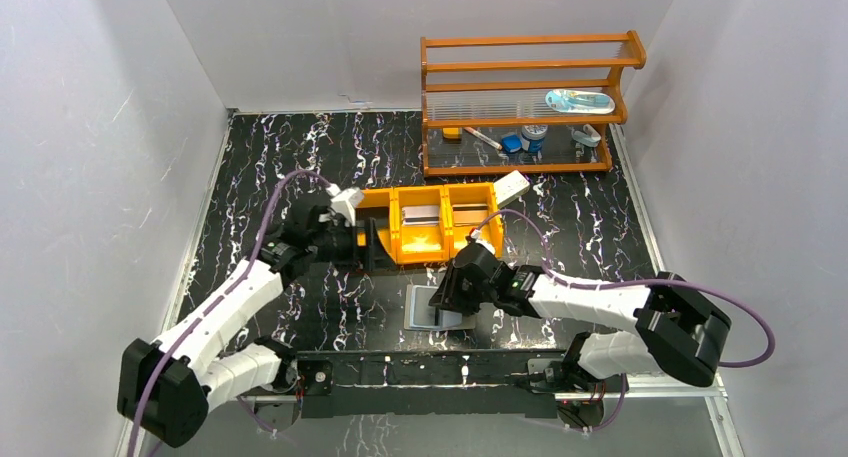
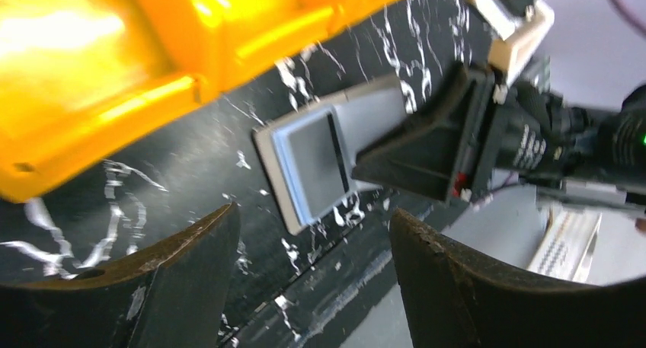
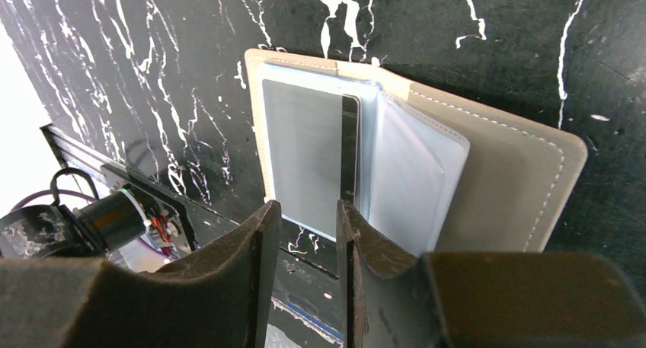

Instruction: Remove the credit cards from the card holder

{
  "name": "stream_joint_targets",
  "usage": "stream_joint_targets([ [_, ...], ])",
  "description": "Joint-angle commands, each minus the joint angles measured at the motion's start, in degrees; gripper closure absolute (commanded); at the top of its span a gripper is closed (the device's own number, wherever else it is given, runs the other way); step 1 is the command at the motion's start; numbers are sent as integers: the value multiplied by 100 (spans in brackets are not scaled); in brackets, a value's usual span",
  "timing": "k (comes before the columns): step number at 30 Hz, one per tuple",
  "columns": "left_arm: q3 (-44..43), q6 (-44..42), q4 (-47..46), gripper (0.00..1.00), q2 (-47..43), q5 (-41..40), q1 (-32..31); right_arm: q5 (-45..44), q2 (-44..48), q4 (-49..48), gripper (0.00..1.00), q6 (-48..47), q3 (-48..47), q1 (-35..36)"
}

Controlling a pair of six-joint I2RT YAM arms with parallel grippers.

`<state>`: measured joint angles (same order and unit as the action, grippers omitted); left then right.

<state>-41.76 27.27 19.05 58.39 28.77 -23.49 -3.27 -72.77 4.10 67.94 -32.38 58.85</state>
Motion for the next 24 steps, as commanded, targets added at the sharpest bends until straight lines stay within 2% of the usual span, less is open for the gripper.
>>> stream_joint_targets([
  [1,-107,314,64,31,302,-109,-902,-118,-222,-56,59,1,-278,-84],
  [9,-154,511,-68,35,1199,-306,-1463,27,-469,-284,65,158,-59,-246],
  [14,-130,713,-356,49,1713,-72,-1663,246,-457,-708,66,336,294,-386],
  [24,-487,983,-436,57,2273,86,-1802,403,-347,-1062,67,564,695,-482],
])
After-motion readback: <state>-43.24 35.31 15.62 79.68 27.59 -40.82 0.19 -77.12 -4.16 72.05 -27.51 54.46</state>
